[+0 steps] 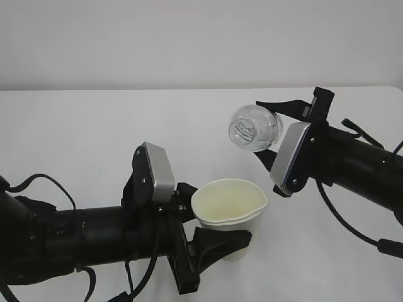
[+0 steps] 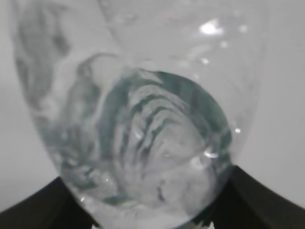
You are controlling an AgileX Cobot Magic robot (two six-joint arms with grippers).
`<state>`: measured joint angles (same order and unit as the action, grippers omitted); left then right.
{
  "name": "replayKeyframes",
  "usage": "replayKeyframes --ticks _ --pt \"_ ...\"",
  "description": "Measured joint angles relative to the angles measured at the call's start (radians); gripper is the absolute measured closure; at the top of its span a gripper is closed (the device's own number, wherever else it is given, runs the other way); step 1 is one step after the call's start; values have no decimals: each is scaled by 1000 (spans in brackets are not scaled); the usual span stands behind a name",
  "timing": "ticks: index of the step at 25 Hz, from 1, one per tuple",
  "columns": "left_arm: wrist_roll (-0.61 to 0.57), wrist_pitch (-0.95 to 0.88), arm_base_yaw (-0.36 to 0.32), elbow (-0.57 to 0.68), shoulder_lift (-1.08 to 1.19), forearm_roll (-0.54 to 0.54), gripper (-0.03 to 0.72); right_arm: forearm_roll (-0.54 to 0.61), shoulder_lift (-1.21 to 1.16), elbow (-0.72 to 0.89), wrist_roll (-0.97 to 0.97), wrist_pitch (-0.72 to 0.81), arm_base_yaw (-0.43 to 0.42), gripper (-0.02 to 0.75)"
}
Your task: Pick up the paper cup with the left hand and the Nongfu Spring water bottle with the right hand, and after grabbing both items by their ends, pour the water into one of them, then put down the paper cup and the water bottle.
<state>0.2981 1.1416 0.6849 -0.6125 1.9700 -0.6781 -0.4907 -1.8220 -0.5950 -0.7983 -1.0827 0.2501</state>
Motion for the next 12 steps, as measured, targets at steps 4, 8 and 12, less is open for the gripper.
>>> replayKeyframes --ticks 4,8,12 --pt "0 0 0 0 0 0 241 0 0 0 -41 -5 0 253" --pt "-19 0 0 0 0 0 241 2 0 0 -63 -13 0 255" --pt "-37 0 0 0 0 0 241 8 0 0 -104 -16 0 256"
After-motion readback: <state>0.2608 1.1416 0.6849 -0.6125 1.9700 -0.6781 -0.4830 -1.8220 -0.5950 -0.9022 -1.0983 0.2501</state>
